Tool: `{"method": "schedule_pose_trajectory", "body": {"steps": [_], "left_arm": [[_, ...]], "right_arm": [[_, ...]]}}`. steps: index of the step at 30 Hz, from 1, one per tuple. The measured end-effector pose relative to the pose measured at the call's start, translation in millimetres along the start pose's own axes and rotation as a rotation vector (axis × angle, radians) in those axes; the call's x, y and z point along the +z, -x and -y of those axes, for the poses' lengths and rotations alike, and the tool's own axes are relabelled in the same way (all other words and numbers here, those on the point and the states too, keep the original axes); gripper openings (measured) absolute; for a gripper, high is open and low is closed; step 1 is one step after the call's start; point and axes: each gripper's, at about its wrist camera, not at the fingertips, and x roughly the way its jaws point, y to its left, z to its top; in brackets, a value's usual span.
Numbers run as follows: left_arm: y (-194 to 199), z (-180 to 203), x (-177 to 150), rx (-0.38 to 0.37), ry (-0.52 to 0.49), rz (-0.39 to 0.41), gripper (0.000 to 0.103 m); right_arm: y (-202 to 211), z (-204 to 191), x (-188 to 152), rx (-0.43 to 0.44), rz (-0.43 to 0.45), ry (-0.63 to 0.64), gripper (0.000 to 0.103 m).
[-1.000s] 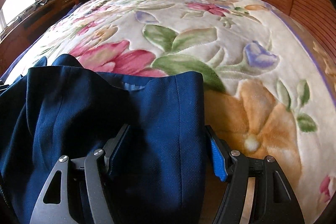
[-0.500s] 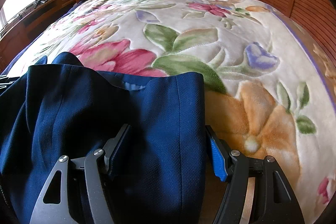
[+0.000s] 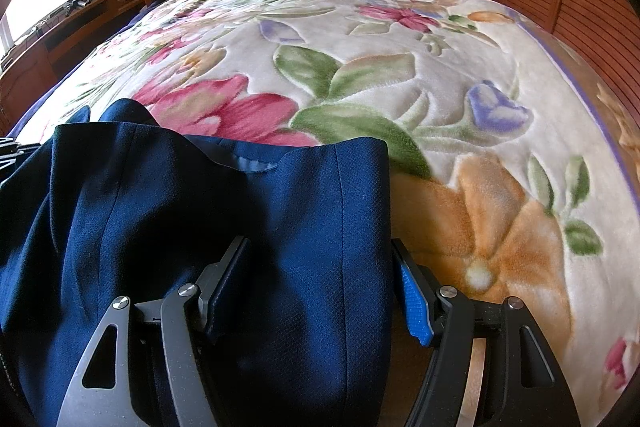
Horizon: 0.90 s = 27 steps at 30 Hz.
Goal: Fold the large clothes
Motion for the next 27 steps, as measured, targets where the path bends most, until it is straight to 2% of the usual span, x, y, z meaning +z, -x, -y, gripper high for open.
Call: {"method": "schedule_pose_trajectory", "body": {"steps": [5, 9, 10, 11, 12, 13, 14, 16, 19, 21, 23, 27], "left_arm": [[21.1, -28.0, 4.1, 0.015, 0.087, 0.086, 0.006], [25.1, -32.5, 5.1, -0.006, 0.110, 0.095, 0.006], [26.5, -34.1, 4.2, -0.015, 0.123, 0.098, 0.006], [28.2, -35.3, 3.2, -0.025, 0.138, 0.101, 0.006], [32.1, -37.1, 0.5, -0.037, 0.154, 0.105, 0.007], [34.9, -36.5, -1.1, -0.040, 0.158, 0.109, 0.007], [40.6, -36.6, -4.2, -0.040, 0.159, 0.116, 0.007], [50.6, -35.7, -8.6, -0.048, 0.159, 0.124, 0.007], [73.6, -36.2, -18.3, -0.083, 0.162, 0.145, 0.010], [88.6, -34.5, -23.5, -0.103, 0.151, 0.159, 0.013], [99.9, -31.2, -28.6, -0.119, 0.143, 0.165, 0.024], [129.9, -16.8, -46.2, -0.151, 0.109, 0.181, 0.030]], "right_arm": [[0.4, -0.8, 0.0, -0.005, 0.004, 0.005, 0.070], [3.0, 1.0, -0.7, 0.010, 0.018, -0.004, 0.069], [3.8, 1.6, -1.0, 0.023, 0.022, -0.004, 0.061], [5.4, 2.1, -1.4, 0.029, 0.029, -0.002, 0.048], [7.5, 1.8, -1.6, 0.032, 0.038, -0.001, 0.040], [9.6, 1.6, -1.5, 0.032, 0.046, 0.001, 0.021], [12.4, 1.6, -1.5, 0.030, 0.058, 0.005, 0.011], [20.1, 4.3, -1.2, 0.026, 0.091, -0.006, 0.006], [39.6, 9.7, 2.6, -0.033, 0.166, -0.013, 0.003], [48.2, 19.9, 5.5, -0.023, 0.183, -0.069, 0.003], [44.3, 24.9, 5.0, -0.005, 0.158, -0.099, 0.003], [38.3, 14.1, -2.3, -0.053, 0.106, -0.044, 0.004]]}}
